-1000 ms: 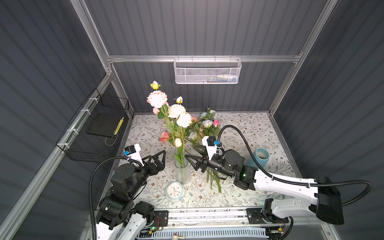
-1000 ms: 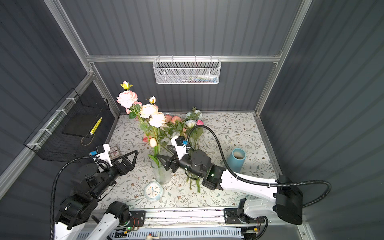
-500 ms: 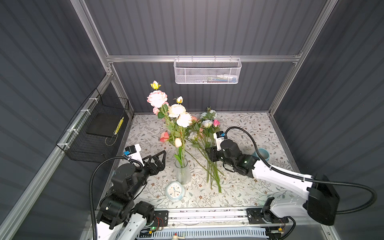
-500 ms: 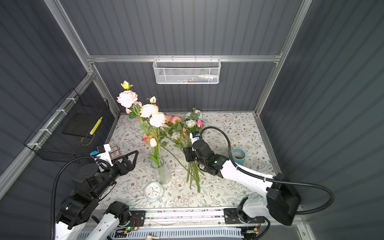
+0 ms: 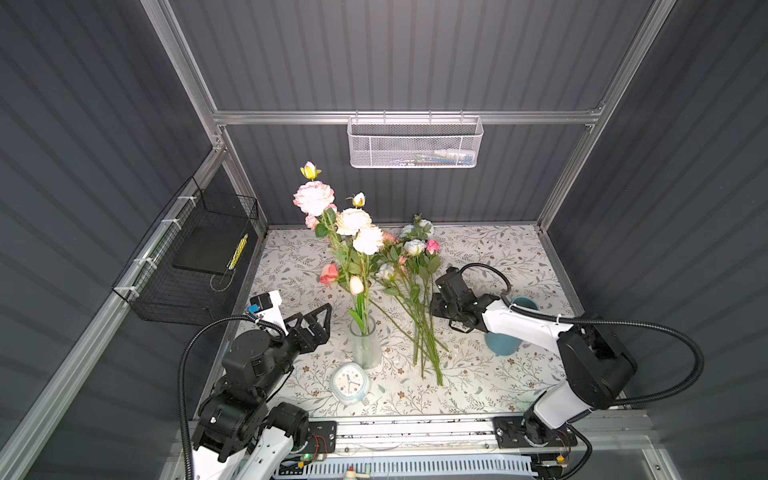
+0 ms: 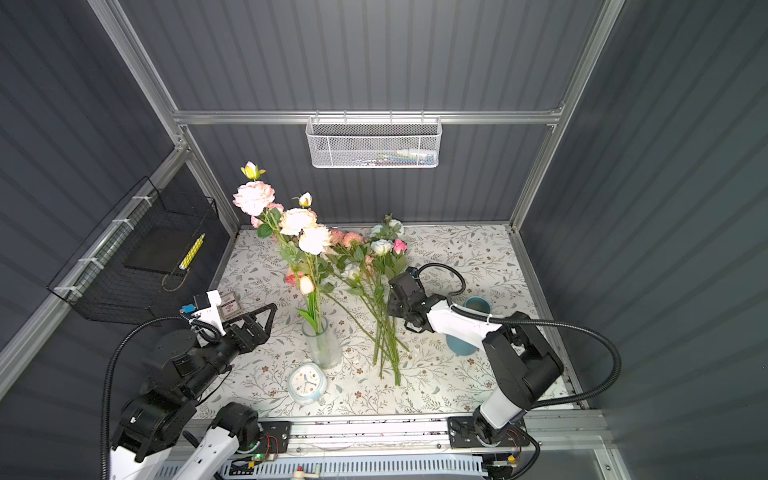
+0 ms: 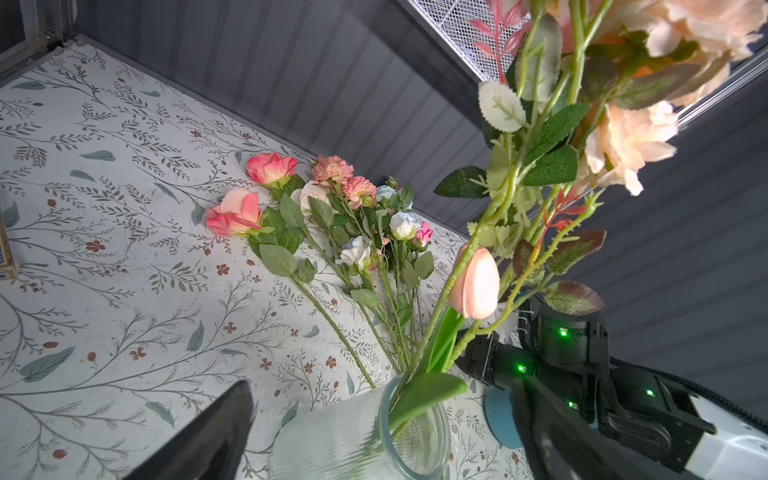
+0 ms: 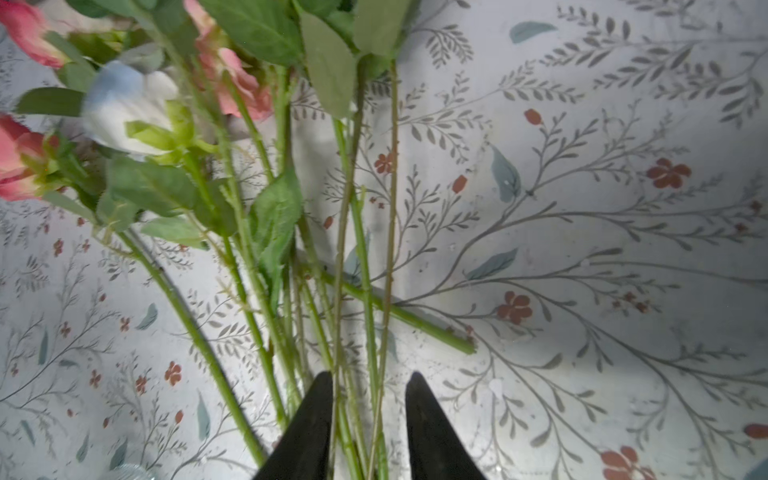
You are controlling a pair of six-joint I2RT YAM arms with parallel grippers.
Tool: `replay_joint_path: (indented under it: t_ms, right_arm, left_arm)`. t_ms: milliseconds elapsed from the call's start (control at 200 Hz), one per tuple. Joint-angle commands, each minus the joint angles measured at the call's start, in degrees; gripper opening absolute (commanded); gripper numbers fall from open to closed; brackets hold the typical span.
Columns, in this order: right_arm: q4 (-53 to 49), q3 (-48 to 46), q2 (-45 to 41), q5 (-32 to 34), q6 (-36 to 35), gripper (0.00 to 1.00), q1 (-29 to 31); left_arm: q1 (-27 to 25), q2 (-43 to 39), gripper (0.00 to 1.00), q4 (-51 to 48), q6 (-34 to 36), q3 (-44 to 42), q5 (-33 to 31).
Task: Arrange the flowers into the vase
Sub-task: 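Open the right gripper and move it back to the flower bunch, then close the right gripper on a blue rose stem in the bunch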
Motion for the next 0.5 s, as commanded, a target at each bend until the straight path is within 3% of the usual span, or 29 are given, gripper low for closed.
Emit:
replay_joint_path:
  t_ms: [0, 250, 495]
  right_arm:
    - [1.28, 1.25, 3.26, -2.5, 2.34, 0.33, -1.23]
    - [4.04, 2.27, 7.99, -3.11, 3.13, 0.29, -2.59]
    - [10.89, -1.94, 5.14, -3.82, 3.22, 0.34, -2.62]
  left_arm:
    - [0.09, -0.11, 1.0, -0.41, 1.46, -0.61, -0.1]
    - [0.09, -0.47, 1.0, -1.03, 1.63, -0.62, -0.44]
    - [0.09, -0.04, 1.0, -0.69, 1.62, -0.92, -0.44]
